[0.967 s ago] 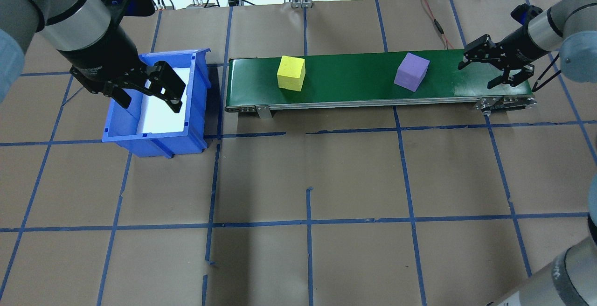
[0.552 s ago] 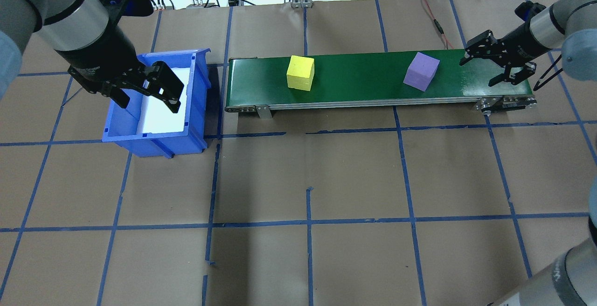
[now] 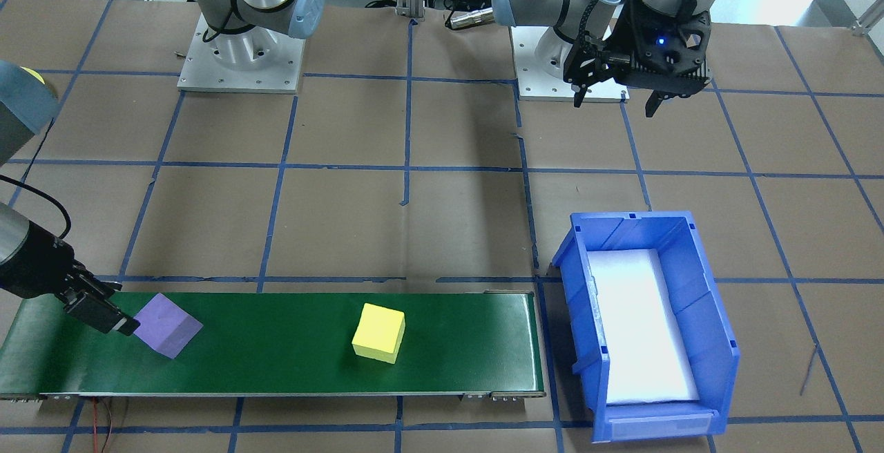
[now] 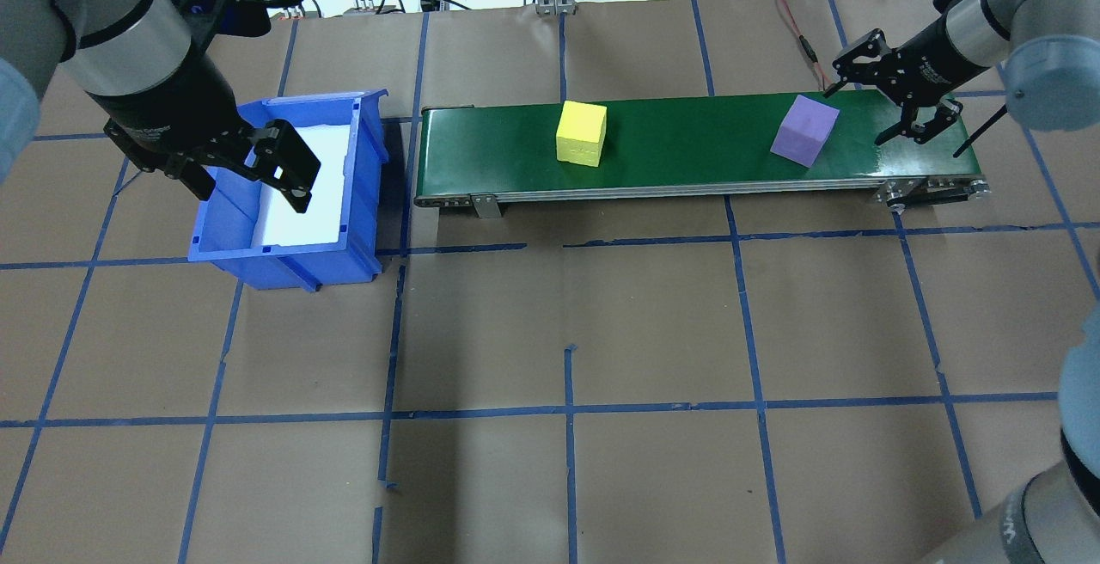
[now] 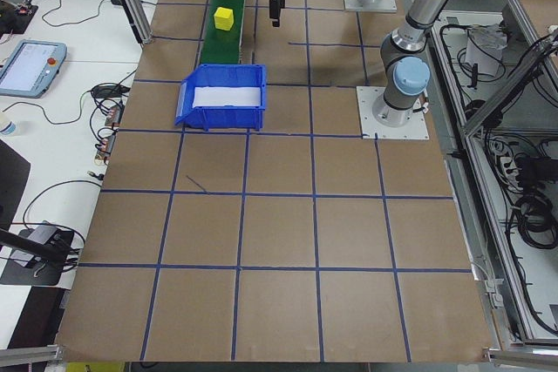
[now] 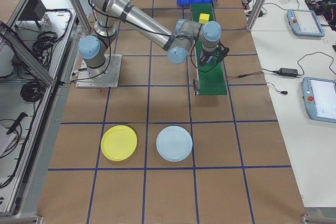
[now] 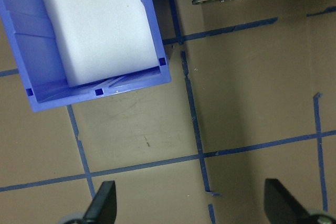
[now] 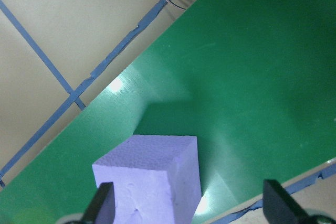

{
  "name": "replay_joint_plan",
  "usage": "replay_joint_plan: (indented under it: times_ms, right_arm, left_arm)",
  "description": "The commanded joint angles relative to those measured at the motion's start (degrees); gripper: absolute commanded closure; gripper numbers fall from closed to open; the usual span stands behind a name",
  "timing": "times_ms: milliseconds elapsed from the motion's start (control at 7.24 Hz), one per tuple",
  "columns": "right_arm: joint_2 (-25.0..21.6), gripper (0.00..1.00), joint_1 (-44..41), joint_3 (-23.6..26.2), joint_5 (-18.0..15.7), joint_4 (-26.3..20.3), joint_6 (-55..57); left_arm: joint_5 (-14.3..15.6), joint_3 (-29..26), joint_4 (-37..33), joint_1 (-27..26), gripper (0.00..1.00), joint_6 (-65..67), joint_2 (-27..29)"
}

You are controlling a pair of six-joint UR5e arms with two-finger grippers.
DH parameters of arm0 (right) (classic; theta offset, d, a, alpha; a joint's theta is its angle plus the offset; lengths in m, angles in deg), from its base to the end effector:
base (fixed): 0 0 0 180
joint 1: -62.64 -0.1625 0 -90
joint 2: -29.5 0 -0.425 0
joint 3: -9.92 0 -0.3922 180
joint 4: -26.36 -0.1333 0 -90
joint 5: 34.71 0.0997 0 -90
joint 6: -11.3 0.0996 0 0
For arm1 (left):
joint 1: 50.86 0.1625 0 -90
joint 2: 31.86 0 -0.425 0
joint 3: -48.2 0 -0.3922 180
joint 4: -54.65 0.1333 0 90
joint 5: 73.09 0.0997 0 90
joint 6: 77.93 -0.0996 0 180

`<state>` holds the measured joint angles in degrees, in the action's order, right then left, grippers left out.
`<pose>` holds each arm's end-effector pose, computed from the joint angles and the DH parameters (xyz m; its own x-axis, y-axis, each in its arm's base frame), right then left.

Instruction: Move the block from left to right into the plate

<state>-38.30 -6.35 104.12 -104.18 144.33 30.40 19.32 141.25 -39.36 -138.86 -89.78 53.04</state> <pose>-0.0631 -0.6336 0.2911 -0.7121 0.6141 -0.3402 0.6259 0.7749 0.0888 -0.1133 -0.4546 0.4970 -0.9844 0.1724 -0.0341 0.1709 0.9844 0.0421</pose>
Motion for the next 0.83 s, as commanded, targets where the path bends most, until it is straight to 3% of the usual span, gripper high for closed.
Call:
replay_joint_plan:
  times_ms: [0,276,690]
  right_arm:
    - [0.4,0.0,-0.4,-0.2,0.0,0.1,2.5]
    - [1.6,0.0,-0.4,-2.0,0.0,0.2,2.3]
    - [4.0,0.01,-0.4,-3.7,0.0,0.5,2.3]
  left_arm:
    - [0.1,0.1,0.3,0.0,0.0,-0.2,0.0]
    - [-0.2,0.1,0.5,0.0,0.0,-0.3,0.0]
    - [-3.1,0.2,0.9,0.7,0.0,0.4,0.1]
